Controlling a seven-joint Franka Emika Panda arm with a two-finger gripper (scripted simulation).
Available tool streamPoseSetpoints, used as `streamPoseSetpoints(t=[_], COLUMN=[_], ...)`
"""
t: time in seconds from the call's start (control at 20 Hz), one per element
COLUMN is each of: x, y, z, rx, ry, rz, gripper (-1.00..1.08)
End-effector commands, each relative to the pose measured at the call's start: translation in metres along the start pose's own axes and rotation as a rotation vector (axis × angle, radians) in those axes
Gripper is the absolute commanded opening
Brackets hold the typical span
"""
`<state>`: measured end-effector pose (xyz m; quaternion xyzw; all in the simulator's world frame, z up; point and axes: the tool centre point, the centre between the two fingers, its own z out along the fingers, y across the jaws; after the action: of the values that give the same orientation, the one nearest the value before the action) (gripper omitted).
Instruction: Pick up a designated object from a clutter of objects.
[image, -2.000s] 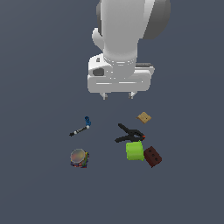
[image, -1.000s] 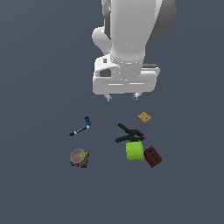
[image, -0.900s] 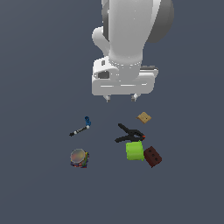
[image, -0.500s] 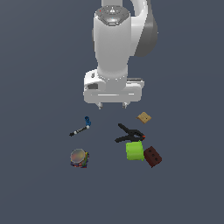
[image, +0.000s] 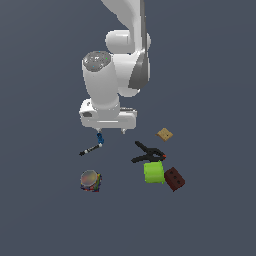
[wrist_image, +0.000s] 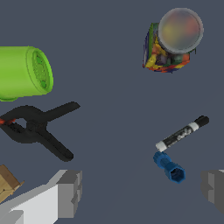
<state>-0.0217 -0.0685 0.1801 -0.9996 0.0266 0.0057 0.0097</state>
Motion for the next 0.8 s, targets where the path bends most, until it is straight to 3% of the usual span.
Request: streamPoseSetpoints(t=[0.0,0.35,0.75], x=[-0.009,-0.036,-0.054], y=[0.020,0.061,0.082], z=[0.021,0.063,0.085], rx=[-0.001,-0.009,-0.018], ry=[0.004,0.010,0.013], rz=[0.025,0.080,0.111], gripper=[1.00,1.00,1.00])
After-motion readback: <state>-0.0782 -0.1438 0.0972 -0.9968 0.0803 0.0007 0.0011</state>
